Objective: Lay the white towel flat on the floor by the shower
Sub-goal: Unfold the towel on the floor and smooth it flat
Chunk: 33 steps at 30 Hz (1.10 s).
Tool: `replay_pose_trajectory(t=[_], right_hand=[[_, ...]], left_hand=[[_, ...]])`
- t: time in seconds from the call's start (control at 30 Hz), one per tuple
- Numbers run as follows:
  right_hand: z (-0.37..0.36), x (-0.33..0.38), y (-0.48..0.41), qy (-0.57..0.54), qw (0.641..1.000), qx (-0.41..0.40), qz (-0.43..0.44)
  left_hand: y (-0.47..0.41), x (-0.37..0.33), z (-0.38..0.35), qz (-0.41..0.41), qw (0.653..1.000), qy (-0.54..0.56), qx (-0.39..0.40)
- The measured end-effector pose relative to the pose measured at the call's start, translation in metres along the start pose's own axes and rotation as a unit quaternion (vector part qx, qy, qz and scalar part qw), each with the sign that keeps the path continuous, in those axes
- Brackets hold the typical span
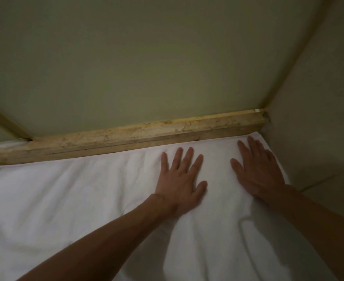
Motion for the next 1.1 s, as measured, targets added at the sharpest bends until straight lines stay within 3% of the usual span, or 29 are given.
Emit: replay_pose_trajectory(t=[0.23, 0.57, 1.1], right_hand=[[0.004, 0.004, -0.008, -0.034, 0.999, -0.026, -0.032], [0.008, 0.018, 0.005, 0.007, 1.0, 0.0, -0.011], [-0.001, 0.121, 0.09, 0.048, 0.988, 0.03, 0.14]], left_hand=[[0.0, -0.001, 0.001, -0.004, 1.0, 0.004, 0.002], [0.001, -0.003, 0.007, -0.005, 1.0, 0.007, 0.028], [0.118, 0.013, 0.016, 0.075, 0.995, 0.043, 0.049]])
Point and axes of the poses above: each hand's wrist, its own y-axis away from the middle knuckle, its own z-axis out of the back of the hand, x = y × z, the point moved 1 cm from there along -y, towards the middle knuckle, and after that the axes turned 3 degrees about x, right-handed, at the moved point
